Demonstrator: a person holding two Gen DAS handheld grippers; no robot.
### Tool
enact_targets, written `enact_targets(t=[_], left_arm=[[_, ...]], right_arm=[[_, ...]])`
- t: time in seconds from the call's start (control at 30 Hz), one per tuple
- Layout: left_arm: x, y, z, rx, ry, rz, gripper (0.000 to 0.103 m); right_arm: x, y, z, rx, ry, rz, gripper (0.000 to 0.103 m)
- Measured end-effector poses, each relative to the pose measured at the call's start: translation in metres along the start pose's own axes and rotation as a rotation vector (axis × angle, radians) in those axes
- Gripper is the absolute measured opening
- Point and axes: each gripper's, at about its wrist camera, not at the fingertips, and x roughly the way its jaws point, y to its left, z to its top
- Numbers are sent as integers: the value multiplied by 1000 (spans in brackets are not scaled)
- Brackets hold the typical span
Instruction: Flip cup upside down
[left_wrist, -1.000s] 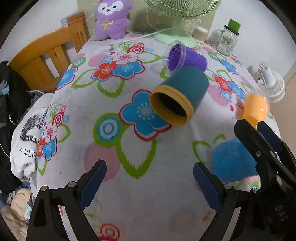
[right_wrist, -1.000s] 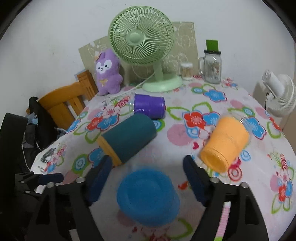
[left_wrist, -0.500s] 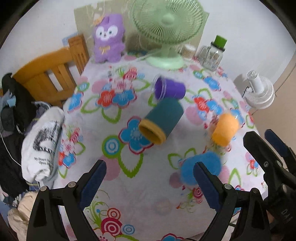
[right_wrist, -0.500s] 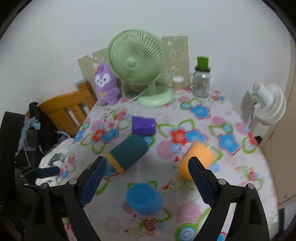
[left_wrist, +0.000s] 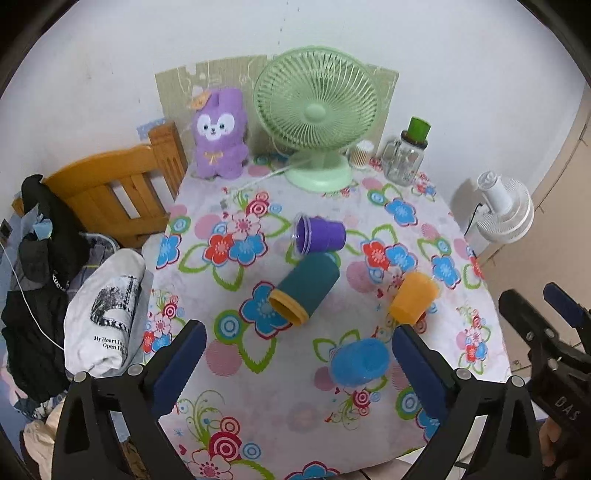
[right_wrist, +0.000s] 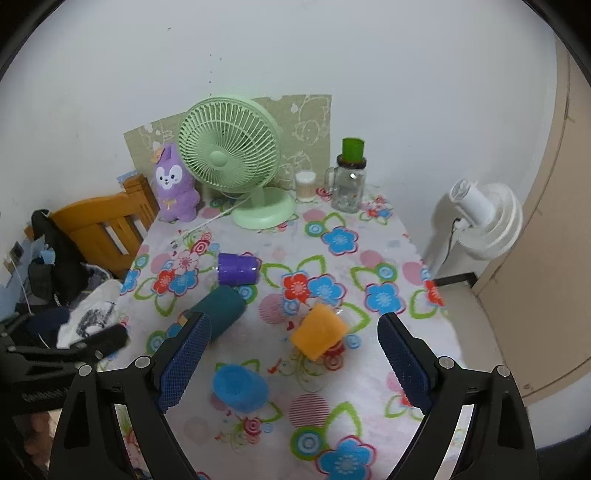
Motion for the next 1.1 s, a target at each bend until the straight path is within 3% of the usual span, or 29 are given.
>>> enact_targets(t=[0.27,1.1], left_arm=[[-17,-7,-3,16,-26,49,103],[-23,-26,-2,34,-58,27,103]], right_arm=[[-19,-8,1,-23,-8,-56,93],[-27,-15,2,-19,-27,-63,94]])
